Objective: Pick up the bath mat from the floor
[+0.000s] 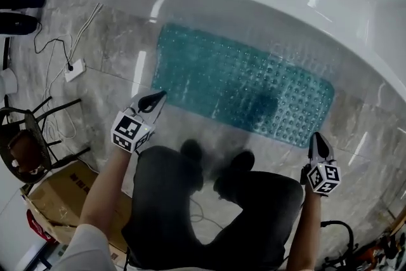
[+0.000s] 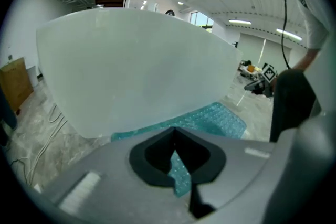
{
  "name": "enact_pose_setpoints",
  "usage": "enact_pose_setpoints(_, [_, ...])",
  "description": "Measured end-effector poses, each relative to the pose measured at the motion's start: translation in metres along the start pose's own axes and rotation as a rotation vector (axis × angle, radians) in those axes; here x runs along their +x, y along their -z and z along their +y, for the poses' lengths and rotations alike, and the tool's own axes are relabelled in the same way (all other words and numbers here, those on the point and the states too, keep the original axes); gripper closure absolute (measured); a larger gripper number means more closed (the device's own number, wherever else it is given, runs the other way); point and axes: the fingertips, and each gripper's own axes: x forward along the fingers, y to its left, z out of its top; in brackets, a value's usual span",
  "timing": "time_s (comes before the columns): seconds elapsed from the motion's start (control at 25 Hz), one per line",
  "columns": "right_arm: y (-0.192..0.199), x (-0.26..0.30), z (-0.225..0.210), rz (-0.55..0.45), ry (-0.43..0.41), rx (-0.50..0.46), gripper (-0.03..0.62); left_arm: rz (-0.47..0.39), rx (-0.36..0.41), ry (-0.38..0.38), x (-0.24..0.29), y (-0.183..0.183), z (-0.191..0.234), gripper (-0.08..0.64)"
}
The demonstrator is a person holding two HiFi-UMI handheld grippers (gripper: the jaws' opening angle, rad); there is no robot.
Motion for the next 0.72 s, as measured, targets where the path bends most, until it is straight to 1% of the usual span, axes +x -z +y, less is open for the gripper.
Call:
enact_pose_setpoints(0.2, [0.049,0.057,-0.031,0.018,0.013,-0.006,0.541,0.027,0.014,-0.034,0.058,0.061,0.034,0.558])
enact_pose_setpoints(0.4, [0.09,0.099,-0.059,0.048,0.022,-0.027,0.523,0.047,-0.033,-0.07,0.105,0.11,0.063,0.555])
enact_pose_setpoints(0.48, [0.107,0.113,-0.07,0.063,0.026,-0.037,0.518,0.072,-0.057,-0.075,0.123,0.13,0.074,0.509])
enact_pose_setpoints(0.64, [0.141,0.135,-0.092,0.107,0.037,-0.059,0.511,0.138,-0.065,-0.105,0.151,0.169,0.098,0.491])
enact_pose_setpoints(0.72, [0.155,0.143,-0.107,0.132,0.053,-0.068,0.502,0.174,-0.077,-0.129,0.162,0.187,0.111,0.466])
